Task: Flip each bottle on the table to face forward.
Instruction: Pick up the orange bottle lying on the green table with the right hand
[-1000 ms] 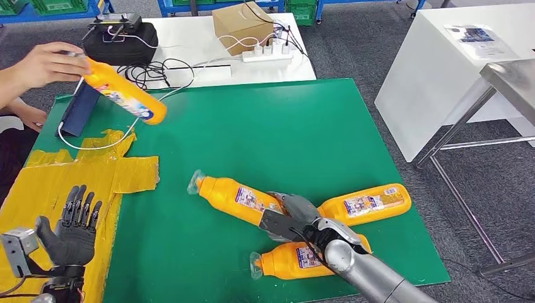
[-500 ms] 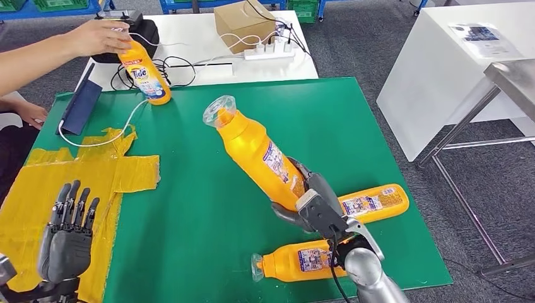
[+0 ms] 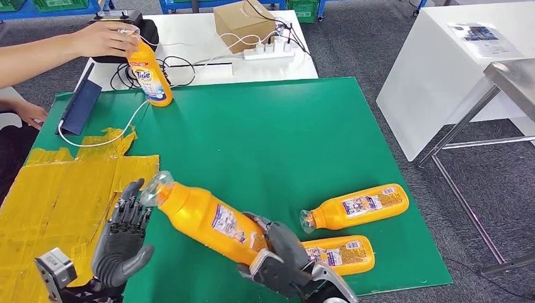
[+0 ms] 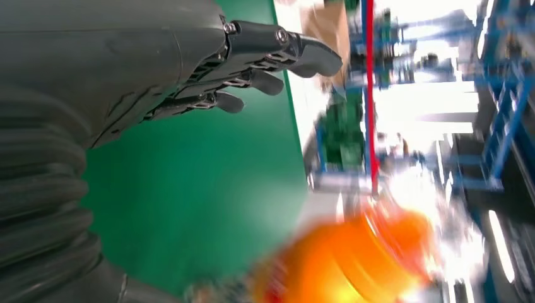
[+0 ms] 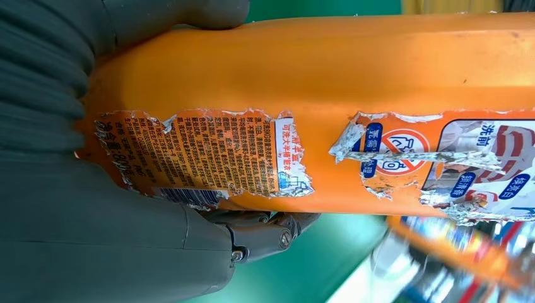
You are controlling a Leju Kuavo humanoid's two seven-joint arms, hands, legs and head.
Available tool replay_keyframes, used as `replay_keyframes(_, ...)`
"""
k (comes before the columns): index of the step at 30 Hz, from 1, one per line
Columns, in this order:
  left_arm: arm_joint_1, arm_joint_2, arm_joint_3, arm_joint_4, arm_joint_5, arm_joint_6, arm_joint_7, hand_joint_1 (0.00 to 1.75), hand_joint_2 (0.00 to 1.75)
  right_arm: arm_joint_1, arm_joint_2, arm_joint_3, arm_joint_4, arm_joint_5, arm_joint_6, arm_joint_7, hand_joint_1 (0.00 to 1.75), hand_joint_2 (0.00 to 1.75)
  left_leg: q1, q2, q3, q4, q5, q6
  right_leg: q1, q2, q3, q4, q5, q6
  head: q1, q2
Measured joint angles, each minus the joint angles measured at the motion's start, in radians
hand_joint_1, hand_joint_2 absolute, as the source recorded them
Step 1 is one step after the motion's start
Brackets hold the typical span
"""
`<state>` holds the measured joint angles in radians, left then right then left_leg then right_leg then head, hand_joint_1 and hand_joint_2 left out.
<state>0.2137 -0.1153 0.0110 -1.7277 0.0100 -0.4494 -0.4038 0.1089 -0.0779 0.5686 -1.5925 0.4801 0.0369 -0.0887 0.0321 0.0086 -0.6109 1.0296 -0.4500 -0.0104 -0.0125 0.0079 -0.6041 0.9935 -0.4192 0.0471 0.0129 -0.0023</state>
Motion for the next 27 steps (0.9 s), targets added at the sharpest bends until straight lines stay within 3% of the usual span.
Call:
replay_keyframes(6, 0.002, 0.015, -0.076, 0.0, 0.025, 0.0, 0.004, 0.0, 1.75, -0.005, -0.006, 0.068, 0.013, -0.006, -0.004, 0.01, 1.75, 1.75, 0.0, 0.0, 0.0, 0.0, 0.0, 0.0, 0.0, 0.0, 0.0, 0.0, 0.0, 0.0, 0.0, 0.0)
replay_keyframes(20, 0.016, 0.049, -0.184, 0.0, 0.129, -0.041, 0.016, 0.0, 1.75, -0.043, -0.009, 0.107, 0.049, 0.018, 0.002, 0.018, 1.75, 1.75, 0.0, 0.0, 0.0, 0.0, 0.0, 0.0, 0.0, 0.0, 0.0, 0.0, 0.0, 0.0, 0.0, 0.0)
replay_keyframes(27, 0.019, 0.079, -0.244, -0.001, 0.093, 0.006, 0.001, 0.0, 1.75, -0.06, 0.004, 0.112, 0.075, 0.041, 0.022, 0.019, 1.75, 1.75, 0.0, 0.0, 0.0, 0.0, 0.0, 0.0, 0.0, 0.0, 0.0, 0.0, 0.0, 0.0, 0.0, 0.0)
